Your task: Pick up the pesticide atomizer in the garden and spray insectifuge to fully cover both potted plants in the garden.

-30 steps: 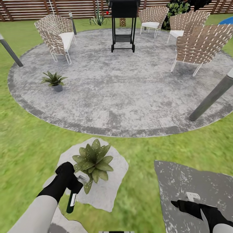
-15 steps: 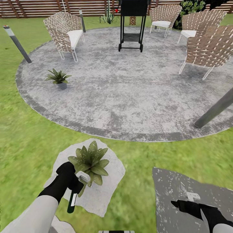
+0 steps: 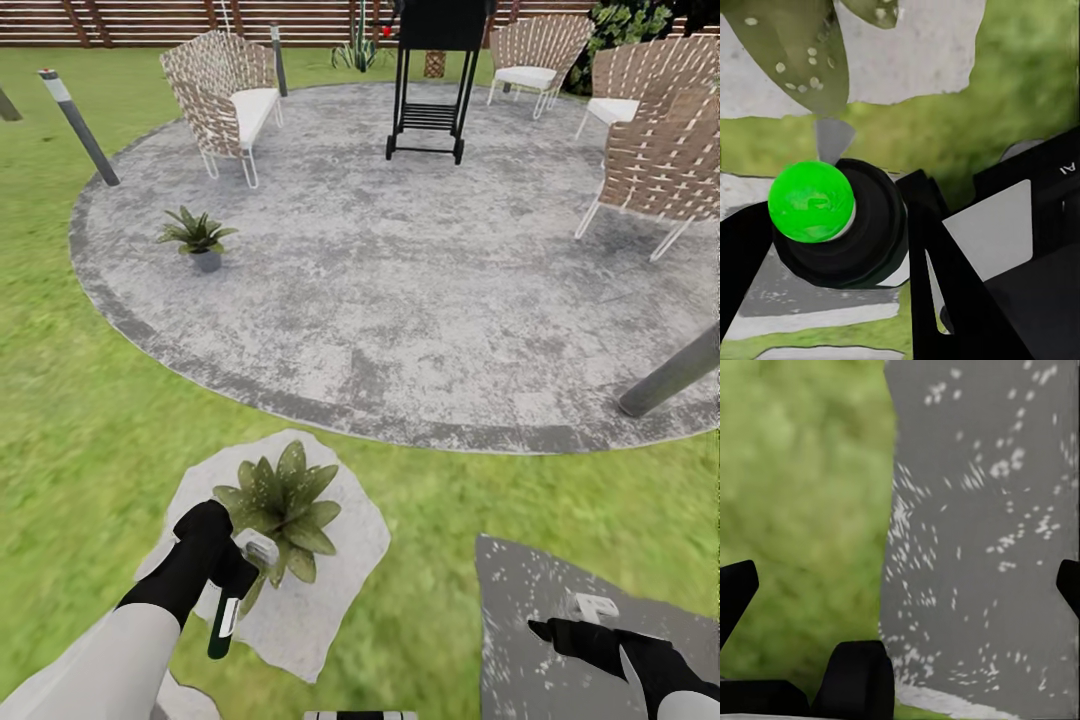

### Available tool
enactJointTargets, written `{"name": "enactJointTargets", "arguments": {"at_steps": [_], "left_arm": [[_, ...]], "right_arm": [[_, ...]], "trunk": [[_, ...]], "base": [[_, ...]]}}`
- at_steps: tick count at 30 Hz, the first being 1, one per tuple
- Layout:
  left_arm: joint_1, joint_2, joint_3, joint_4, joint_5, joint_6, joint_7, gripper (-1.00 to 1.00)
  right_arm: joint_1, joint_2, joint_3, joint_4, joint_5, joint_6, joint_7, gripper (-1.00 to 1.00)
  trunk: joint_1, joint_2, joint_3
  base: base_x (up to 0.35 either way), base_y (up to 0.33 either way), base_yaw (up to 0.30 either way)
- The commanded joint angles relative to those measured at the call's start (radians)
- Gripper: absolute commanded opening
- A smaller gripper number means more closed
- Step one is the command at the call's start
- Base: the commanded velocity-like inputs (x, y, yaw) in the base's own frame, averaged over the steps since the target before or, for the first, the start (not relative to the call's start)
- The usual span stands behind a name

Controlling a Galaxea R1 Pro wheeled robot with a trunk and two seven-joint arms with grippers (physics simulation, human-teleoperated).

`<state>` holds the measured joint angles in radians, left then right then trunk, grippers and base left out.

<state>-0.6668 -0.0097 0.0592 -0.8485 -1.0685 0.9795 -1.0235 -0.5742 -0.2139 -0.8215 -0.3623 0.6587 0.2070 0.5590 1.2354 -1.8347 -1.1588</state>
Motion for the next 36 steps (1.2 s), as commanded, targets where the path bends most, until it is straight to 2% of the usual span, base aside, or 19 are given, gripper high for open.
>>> {"name": "enactJointTargets", "arguments": {"at_steps": [1, 9, 20, 32, 36], "left_arm": [[0.0, -0.001, 0.004, -0.001, -0.009, 0.005, -0.01, -1.0], [0.0, -0.002, 0.004, -0.001, -0.01, 0.005, -0.01, -1.0], [0.0, -0.001, 0.004, 0.0, -0.01, 0.004, -0.01, -1.0], [0.0, -0.002, 0.004, 0.0, -0.01, 0.004, -0.01, -1.0], [0.0, -0.001, 0.005, 0.0, -0.01, 0.004, -0.01, -1.0]], "right_arm": [[-0.001, 0.001, -0.008, -0.001, 0.006, 0.005, 0.007, 1.0], [-0.001, 0.001, -0.008, -0.001, 0.006, 0.005, 0.006, 1.0], [-0.001, 0.001, -0.009, -0.001, 0.006, 0.005, 0.006, 1.0], [-0.001, 0.001, -0.008, -0.001, 0.006, 0.005, 0.006, 1.0], [-0.001, 0.001, -0.008, -0.001, 0.006, 0.005, 0.006, 1.0]], "trunk": [[0.0, 0.0, -0.001], [0.0, 0.0, -0.005], [0.0, 0.0, -0.011], [0.0, 0.0, -0.012], [0.0, 0.0, -0.014]], "base": [[0.263, -0.224, 0.001], [0.218, -0.226, 0.137], [0.017, -0.056, 0.206], [0.0, -0.328, 0.01], [0.024, -0.339, 0.166]]}}
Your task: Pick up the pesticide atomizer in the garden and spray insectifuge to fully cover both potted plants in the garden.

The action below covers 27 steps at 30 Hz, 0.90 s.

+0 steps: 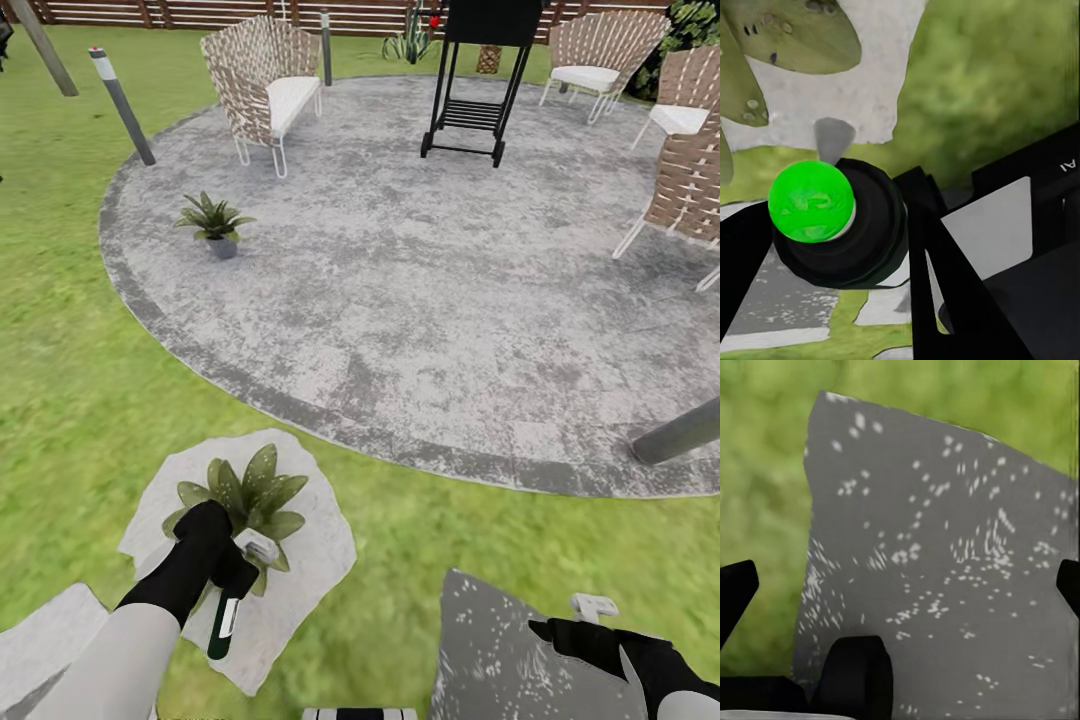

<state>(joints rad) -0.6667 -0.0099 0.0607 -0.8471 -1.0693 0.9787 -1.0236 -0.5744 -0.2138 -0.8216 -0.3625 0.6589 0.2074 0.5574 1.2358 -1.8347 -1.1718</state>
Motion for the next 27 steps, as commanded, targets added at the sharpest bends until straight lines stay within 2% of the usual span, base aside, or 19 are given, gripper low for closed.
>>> {"name": "enactJointTargets", "arguments": {"at_steps": [1, 6, 14, 21, 27], "left_arm": [[-0.001, -0.001, 0.003, -0.001, -0.009, 0.005, -0.01, -1.0], [-0.001, -0.002, 0.002, -0.001, -0.009, 0.005, -0.01, -1.0], [-0.001, -0.002, 0.001, -0.001, -0.009, 0.005, -0.01, -1.0], [-0.001, -0.002, 0.001, -0.001, -0.009, 0.005, -0.01, -1.0], [-0.001, -0.002, 0.002, -0.001, -0.009, 0.005, -0.01, -1.0]], "right_arm": [[-0.001, 0.001, -0.008, -0.001, 0.005, 0.004, 0.007, 1.0], [-0.001, 0.001, -0.008, -0.001, 0.005, 0.004, 0.007, 1.0], [-0.001, 0.001, -0.008, -0.001, 0.005, 0.004, 0.007, 1.0], [-0.001, 0.001, -0.008, -0.001, 0.005, 0.004, 0.007, 1.0], [-0.001, 0.001, -0.008, -0.001, 0.005, 0.004, 0.007, 1.0]], "trunk": [[0.0, 0.0, -0.001], [0.0, 0.0, -0.004], [0.0, 0.0, -0.009], [0.0, 0.0, -0.014], [0.0, 0.0, -0.015]], "base": [[0.151, -0.304, 0.212], [0.196, -0.232, 0.219], [0.044, -0.04, 0.222], [0.239, -0.21, 0.221], [0.21, -0.187, 0.053]]}}
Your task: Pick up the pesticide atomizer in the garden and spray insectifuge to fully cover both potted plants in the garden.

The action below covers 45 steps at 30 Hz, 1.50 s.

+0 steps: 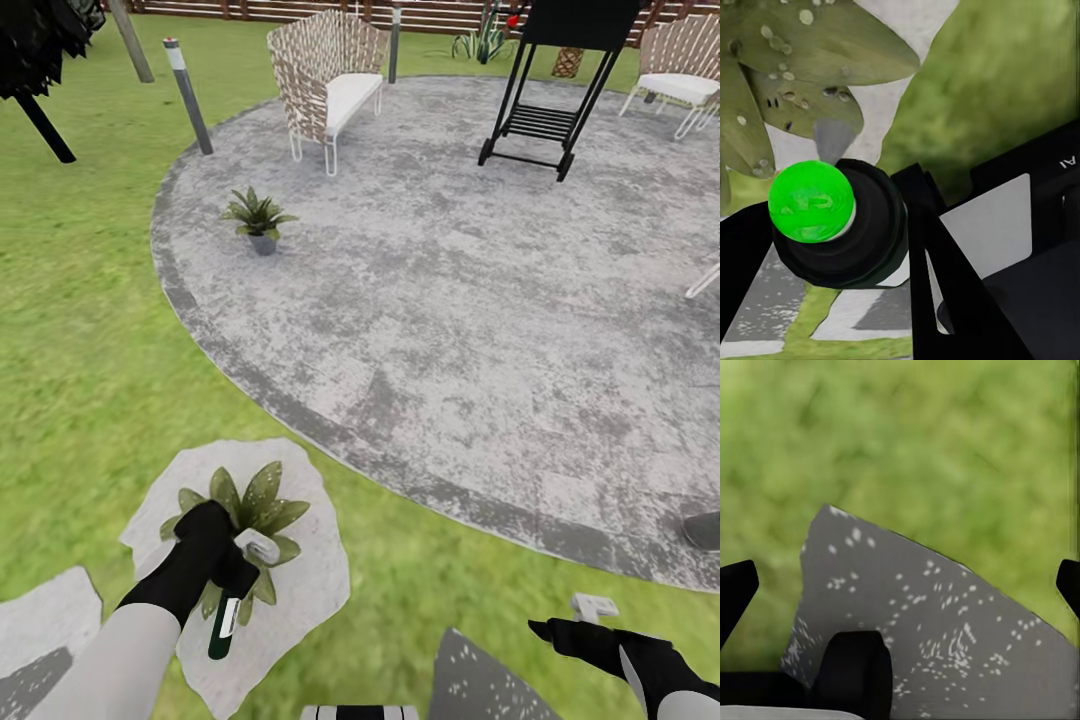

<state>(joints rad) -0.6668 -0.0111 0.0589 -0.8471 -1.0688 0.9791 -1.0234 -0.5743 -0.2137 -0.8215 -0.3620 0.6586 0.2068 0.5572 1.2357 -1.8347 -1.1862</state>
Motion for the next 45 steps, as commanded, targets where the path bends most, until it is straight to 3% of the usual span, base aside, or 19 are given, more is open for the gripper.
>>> {"name": "enactJointTargets", "arguments": {"at_steps": [1, 17, 31, 45], "left_arm": [[0.0, -0.001, 0.004, -0.001, -0.01, 0.005, -0.011, -1.0], [0.0, -0.001, 0.003, -0.001, -0.01, 0.006, -0.011, -1.0], [0.0, -0.001, 0.003, -0.001, -0.01, 0.005, -0.011, -1.0], [0.0, -0.001, 0.002, -0.001, -0.01, 0.001, -0.008, -1.0]], "right_arm": [[-0.001, 0.001, -0.008, -0.002, 0.006, 0.005, 0.007, 1.0], [-0.001, 0.001, -0.008, -0.002, 0.006, 0.005, 0.007, 1.0], [-0.001, 0.001, -0.008, -0.002, 0.006, 0.005, 0.007, 1.0], [-0.001, 0.001, -0.008, -0.002, 0.006, 0.005, 0.007, 1.0]], "trunk": [[0.0, 0.0, -0.001], [0.0, 0.0, -0.015], [0.0, 0.0, -0.019], [0.0, 0.0, -0.022]], "base": [[0.04, -0.037, 0.085], [0.004, -0.005, 0.177], [0.024, -0.28, 0.13], [-0.023, -0.021, 0.127]]}}
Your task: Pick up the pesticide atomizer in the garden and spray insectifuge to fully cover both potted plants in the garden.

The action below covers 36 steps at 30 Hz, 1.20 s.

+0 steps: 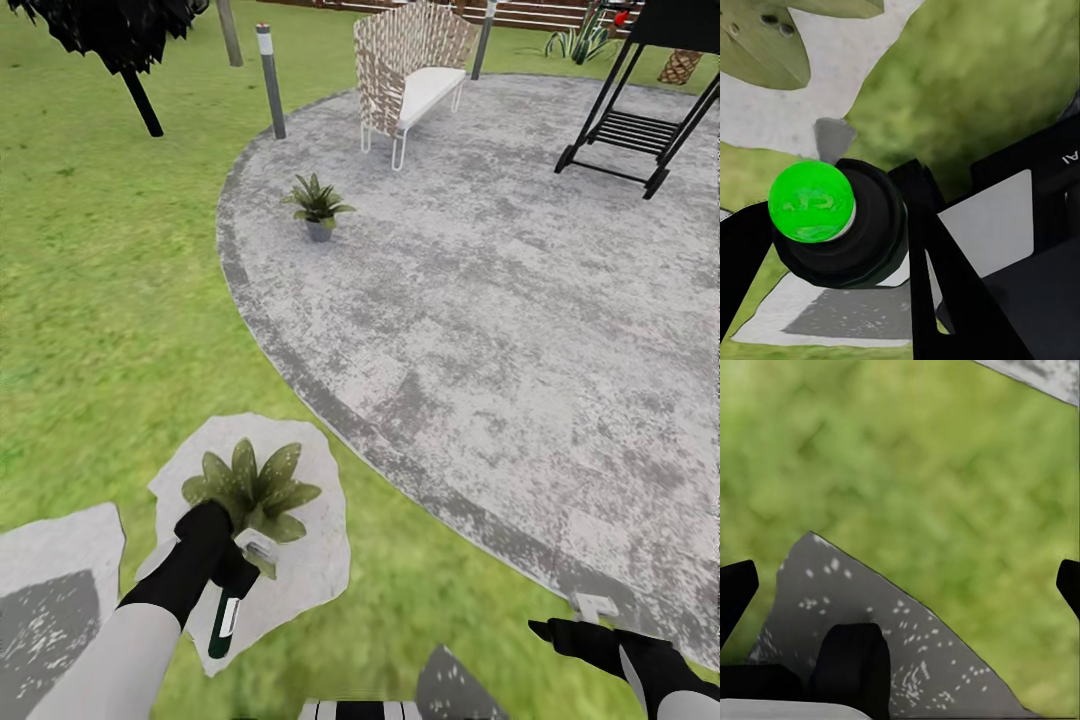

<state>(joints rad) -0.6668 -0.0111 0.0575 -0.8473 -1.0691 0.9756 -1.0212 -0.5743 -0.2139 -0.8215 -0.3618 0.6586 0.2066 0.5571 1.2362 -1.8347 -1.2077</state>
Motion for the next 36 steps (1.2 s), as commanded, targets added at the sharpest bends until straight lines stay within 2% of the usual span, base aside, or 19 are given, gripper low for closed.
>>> {"name": "enactJointTargets", "arguments": {"at_steps": [1, 5, 8, 13, 16, 18, 19, 21, 24, 36], "left_arm": [[-0.001, -0.001, 0.003, -0.001, -0.009, 0.003, -0.009, -1.0], [-0.001, -0.003, 0.002, 0.0, -0.009, -0.006, -0.007, -1.0], [-0.001, -0.014, 0.0, 0.0, -0.009, -0.009, -0.007, -1.0], [0.0, -0.052, 0.0, 0.001, -0.009, -0.078, -0.007, -1.0], [0.003, -0.06, 0.002, 0.002, -0.009, -0.097, -0.006, -1.0], [0.004, -0.061, 0.003, 0.002, -0.006, -0.132, -0.006, -1.0], [0.005, -0.061, 0.003, 0.003, 0.002, -0.152, -0.005, -1.0], [0.008, -0.059, 0.005, 0.003, 0.049, -0.189, -0.005, -1.0], [0.01, -0.056, 0.005, 0.004, 0.097, -0.202, -0.005, -1.0], [0.01, -0.053, 0.007, 0.004, 0.109, -0.204, -0.004, -1.0]], "right_arm": [[-0.001, 0.001, -0.008, -0.002, 0.006, 0.005, 0.007, 1.0], [-0.001, -0.001, -0.01, -0.002, 0.006, 0.005, 0.007, 1.0], [-0.001, -0.001, -0.01, -0.002, 0.006, 0.005, 0.007, 1.0], [-0.001, -0.001, -0.01, -0.002, 0.006, 0.005, 0.007, 1.0], [-0.001, -0.001, -0.01, -0.002, 0.006, 0.005, 0.007, 1.0], [-0.001, -0.001, -0.01, -0.002, 0.006, 0.005, 0.007, 1.0], [-0.001, -0.001, -0.01, -0.002, 0.006, 0.005, 0.007, 1.0], [-0.001, -0.001, -0.01, -0.002, 0.005, 0.005, 0.007, 1.0], [-0.001, -0.001, -0.01, -0.002, 0.005, 0.005, 0.007, 1.0], [-0.001, -0.001, -0.01, -0.002, 0.005, 0.005, 0.007, 1.0]], "trunk": [[0.0, 0.0, -0.001], [0.0, 0.0, -0.001], [0.0, 0.0, -0.001], [0.0, 0.0, -0.001], [0.0, 0.0, -0.001], [0.0, 0.0, -0.001], [0.0, 0.0, -0.001], [0.0, 0.0, -0.001], [0.0, 0.0, -0.001], [0.0, 0.0, -0.001]], "base": [[-0.272, 0.0, 0.002], [-0.321, 0.0, 0.0], [-0.341, 0.0, 0.0], [-0.343, 0.0, 0.0], [-0.344, 0.0, 0.0], [-0.344, 0.0, 0.0], [-0.344, 0.0, 0.0], [-0.344, 0.0, 0.0], [-0.344, 0.0, 0.0], [-0.34, 0.0, 0.0]]}}
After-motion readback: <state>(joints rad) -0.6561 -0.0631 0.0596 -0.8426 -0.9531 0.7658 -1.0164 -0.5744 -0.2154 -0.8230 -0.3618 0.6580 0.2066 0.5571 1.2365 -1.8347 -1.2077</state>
